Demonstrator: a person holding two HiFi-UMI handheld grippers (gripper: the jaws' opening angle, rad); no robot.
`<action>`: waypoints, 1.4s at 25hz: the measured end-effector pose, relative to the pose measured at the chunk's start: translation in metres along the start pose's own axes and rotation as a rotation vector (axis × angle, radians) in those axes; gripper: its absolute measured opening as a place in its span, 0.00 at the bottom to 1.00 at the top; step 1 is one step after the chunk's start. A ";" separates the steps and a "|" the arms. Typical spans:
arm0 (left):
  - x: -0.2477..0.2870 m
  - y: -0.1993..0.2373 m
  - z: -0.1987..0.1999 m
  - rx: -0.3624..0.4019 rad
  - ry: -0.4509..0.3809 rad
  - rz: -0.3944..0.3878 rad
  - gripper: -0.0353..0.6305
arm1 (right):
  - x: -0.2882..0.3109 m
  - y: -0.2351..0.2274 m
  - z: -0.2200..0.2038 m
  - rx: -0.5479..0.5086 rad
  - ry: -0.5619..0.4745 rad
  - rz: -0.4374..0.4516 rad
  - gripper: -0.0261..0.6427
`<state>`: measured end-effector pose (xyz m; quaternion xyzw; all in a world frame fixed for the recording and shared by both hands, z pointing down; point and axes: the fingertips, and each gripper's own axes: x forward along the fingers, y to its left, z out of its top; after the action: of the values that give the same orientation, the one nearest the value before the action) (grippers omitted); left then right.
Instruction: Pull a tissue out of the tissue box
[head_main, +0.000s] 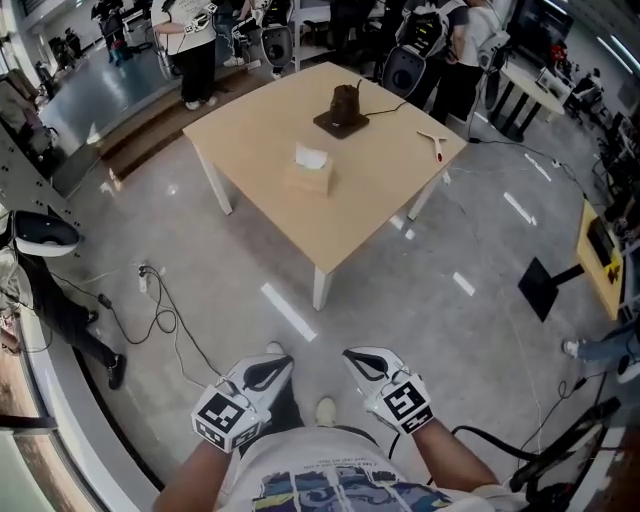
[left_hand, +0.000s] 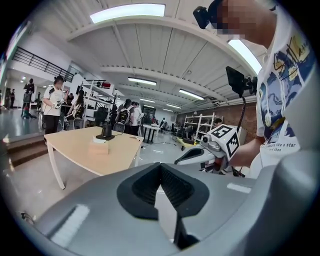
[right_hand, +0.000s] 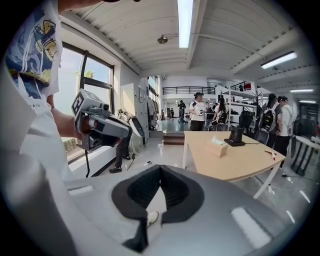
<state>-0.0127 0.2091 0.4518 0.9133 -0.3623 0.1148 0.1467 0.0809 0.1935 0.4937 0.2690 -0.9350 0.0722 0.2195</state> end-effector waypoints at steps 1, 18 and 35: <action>0.004 0.011 0.001 0.001 0.001 -0.001 0.06 | 0.009 -0.006 0.005 -0.004 0.004 -0.001 0.04; 0.054 0.198 0.057 0.074 0.020 -0.179 0.06 | 0.159 -0.104 0.105 -0.006 0.026 -0.166 0.04; 0.122 0.282 0.102 0.035 -0.013 -0.058 0.06 | 0.239 -0.250 0.127 -0.021 0.054 -0.049 0.13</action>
<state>-0.1119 -0.0992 0.4473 0.9264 -0.3348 0.1108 0.1318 -0.0134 -0.1627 0.4922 0.2874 -0.9226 0.0641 0.2493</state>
